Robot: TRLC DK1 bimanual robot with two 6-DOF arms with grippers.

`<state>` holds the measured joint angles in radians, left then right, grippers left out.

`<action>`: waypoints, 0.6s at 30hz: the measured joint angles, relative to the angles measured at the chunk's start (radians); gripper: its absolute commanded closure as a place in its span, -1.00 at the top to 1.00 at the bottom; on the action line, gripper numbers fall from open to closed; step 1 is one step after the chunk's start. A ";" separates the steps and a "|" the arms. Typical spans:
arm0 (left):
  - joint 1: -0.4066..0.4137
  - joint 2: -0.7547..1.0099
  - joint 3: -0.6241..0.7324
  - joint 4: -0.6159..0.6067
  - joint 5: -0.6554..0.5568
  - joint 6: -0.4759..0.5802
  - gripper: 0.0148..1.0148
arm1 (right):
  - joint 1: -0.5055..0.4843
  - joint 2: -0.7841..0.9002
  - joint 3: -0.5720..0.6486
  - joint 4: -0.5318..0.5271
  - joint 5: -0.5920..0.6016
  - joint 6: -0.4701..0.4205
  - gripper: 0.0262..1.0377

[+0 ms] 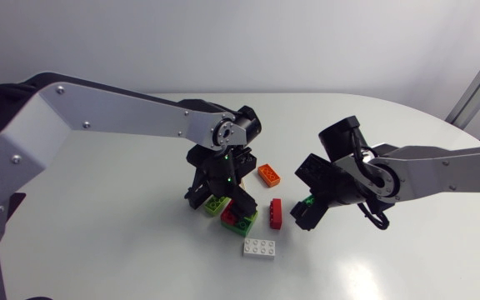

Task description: Disassemble duplo

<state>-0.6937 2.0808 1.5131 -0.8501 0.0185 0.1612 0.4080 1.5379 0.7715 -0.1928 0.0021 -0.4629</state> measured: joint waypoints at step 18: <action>-0.001 0.001 0.029 0.009 0.016 -0.020 -0.30 | 0.063 -0.073 0.012 -0.040 0.010 0.029 0.92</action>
<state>-0.6949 2.0819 1.5421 -0.8413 0.0341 0.1410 0.4706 1.4647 0.7834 -0.2329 0.0124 -0.4335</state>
